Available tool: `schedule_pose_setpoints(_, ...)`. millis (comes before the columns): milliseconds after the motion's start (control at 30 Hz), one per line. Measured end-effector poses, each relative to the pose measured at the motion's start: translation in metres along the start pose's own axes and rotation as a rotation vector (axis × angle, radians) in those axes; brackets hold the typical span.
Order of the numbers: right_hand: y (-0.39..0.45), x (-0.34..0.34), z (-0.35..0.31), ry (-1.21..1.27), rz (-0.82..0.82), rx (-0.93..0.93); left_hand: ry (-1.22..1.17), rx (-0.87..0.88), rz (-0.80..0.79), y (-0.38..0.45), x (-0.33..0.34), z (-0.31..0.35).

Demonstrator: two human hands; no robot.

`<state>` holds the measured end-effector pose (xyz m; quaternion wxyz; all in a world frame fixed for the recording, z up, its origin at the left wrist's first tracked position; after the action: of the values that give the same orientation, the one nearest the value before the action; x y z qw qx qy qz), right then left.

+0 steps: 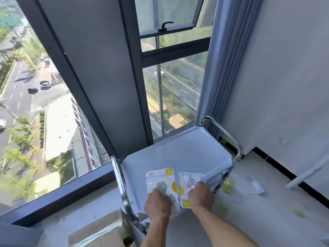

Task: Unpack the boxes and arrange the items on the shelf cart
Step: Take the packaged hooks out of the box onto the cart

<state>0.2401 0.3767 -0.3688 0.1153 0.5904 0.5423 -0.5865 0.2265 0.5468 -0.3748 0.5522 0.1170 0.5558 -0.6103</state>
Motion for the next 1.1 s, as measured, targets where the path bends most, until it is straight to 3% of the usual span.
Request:
schedule_pose_setpoints(367, 0.111, 0.021, -0.041, -0.076, -0.120, -0.012, -0.005, -0.140, -0.060, 0.111, 0.007, 0.011)
schedule_pose_setpoints(733, 0.213, 0.065, -0.161, -0.109, -0.221, -0.107, -0.081, -0.339, -0.058, 0.274, -0.024, -0.017)
schedule_pose_setpoints(1100, 0.274, 0.122, -0.219, -0.268, -0.204, -0.241, -0.128, -0.457, -0.104, 0.345, -0.020, -0.031)
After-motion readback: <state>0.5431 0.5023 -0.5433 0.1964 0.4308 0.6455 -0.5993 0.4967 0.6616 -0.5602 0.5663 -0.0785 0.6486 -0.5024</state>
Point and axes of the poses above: each hand's wrist, its own y-axis towards the middle knuckle, its own x-axis out of the palm, z = x × y, the point moved 4 cm from there along y, towards the middle knuckle, and after that the axes turned 14 degrees about -z, right-handed, at the moved point
